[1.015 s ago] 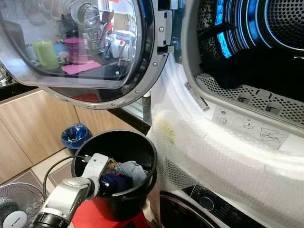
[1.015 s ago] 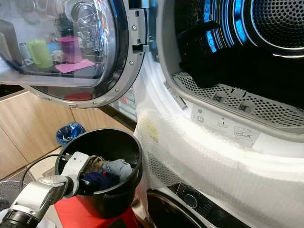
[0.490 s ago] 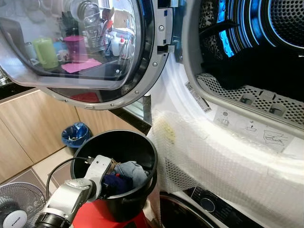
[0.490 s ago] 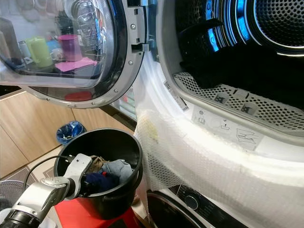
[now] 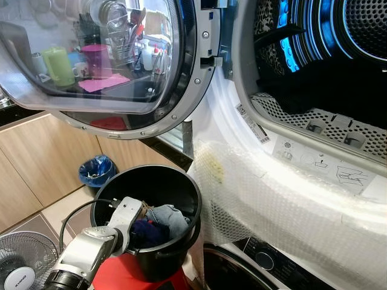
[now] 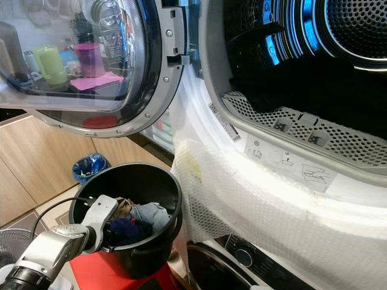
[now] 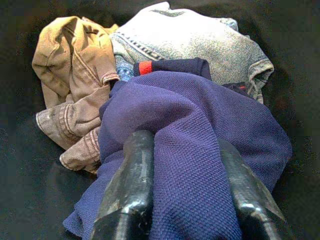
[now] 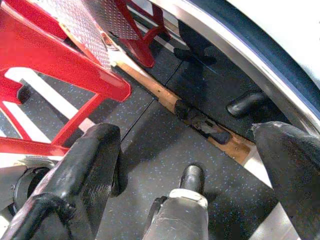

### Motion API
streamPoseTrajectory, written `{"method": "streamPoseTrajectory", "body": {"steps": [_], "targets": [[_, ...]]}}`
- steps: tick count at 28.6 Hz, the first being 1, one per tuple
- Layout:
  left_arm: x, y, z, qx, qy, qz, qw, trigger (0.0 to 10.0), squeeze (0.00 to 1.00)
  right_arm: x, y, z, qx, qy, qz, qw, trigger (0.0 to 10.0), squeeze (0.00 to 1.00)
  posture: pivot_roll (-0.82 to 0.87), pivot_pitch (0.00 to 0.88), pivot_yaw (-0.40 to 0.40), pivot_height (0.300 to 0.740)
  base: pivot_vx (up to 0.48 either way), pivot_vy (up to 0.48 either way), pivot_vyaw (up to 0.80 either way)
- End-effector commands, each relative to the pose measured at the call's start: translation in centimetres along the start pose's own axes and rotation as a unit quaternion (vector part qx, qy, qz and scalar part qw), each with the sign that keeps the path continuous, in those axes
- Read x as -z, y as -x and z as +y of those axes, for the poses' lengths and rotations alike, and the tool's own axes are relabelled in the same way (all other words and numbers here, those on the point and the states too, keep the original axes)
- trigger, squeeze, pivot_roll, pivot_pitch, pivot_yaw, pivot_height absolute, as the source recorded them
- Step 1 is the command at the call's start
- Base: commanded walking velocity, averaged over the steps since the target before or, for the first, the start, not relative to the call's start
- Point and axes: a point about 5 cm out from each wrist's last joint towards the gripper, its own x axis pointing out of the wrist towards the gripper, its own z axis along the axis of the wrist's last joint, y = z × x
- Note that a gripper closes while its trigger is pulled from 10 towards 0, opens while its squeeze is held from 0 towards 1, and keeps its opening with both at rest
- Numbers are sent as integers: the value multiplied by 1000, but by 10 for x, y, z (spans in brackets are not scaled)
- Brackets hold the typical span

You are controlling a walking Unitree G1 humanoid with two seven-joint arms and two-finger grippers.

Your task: Clothes washing

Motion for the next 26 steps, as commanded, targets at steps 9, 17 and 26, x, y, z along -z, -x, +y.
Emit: {"method": "streamPoseTrajectory", "body": {"steps": [9,17,26], "targets": [[-54,30,-2,49,-10,-94,994,0,0,-3,-1,1,-3,0,2,1000,10000,0,181,4,5,740,0,0,0],[-105,70,-67,294,-148,-174,928,0,0,-3,-2,4,-8,-2,0,1000,10000,0,189,0,8,740,0,0,0],[-116,92,-157,514,-299,-193,781,0,0,-3,-2,10,-15,-2,-5,1000,10000,0,144,0,30,740,0,0,0]]}}
